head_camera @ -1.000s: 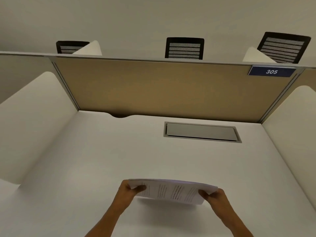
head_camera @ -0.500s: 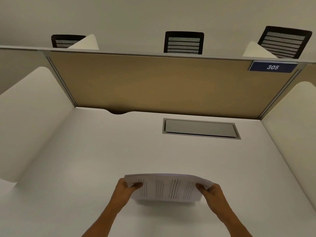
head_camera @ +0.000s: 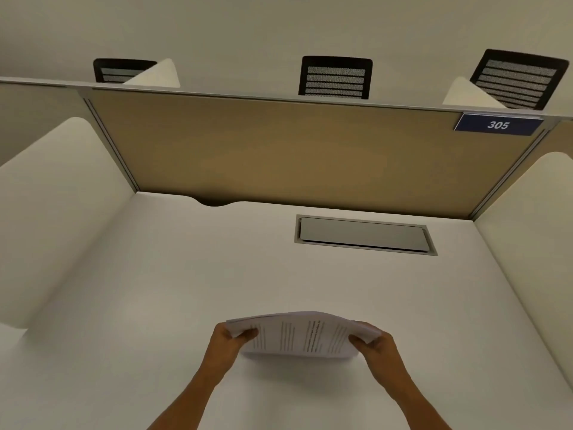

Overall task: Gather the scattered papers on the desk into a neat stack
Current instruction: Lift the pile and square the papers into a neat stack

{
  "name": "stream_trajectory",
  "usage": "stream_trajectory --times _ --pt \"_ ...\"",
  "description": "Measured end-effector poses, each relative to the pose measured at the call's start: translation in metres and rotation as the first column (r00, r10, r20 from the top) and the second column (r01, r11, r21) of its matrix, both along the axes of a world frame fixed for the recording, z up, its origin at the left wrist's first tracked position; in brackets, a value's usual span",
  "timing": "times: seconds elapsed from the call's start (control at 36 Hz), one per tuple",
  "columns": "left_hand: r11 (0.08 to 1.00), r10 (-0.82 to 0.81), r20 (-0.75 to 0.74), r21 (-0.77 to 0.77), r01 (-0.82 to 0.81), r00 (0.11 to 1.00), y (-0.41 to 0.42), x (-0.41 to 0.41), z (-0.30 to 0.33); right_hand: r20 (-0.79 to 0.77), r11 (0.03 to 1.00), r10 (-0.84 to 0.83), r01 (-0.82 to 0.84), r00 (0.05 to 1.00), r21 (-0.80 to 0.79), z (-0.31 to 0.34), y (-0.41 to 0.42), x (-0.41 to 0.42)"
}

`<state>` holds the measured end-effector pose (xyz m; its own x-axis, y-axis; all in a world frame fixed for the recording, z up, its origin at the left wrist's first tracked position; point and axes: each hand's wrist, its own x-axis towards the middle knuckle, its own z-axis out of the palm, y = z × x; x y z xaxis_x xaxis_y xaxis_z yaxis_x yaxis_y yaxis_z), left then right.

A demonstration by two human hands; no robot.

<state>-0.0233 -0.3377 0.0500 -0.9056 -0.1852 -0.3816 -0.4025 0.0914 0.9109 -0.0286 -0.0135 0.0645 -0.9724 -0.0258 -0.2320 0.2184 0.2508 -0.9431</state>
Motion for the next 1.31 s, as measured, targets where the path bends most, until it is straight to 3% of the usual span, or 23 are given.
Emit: stream_trajectory --times 0.08,0.72,1.31 --pt "1.0 0.011 0.017 0.01 -0.011 1.0 0.002 0.002 -0.004 0.025 0.998 0.047 -0.048 0.999 0.035 -0.009 0.0 0.001" --pt "0.987 -0.101 0.0 -0.124 0.101 0.995 -0.004 0.003 -0.006 -0.016 0.994 -0.021 0.023 1.0 0.105 -0.012 0.002 -0.001" --pt "0.989 -0.063 -0.031 -0.135 0.059 0.998 0.008 -0.002 -0.003 -0.02 0.989 -0.08 0.082 0.997 0.125 -0.018 0.004 -0.009"
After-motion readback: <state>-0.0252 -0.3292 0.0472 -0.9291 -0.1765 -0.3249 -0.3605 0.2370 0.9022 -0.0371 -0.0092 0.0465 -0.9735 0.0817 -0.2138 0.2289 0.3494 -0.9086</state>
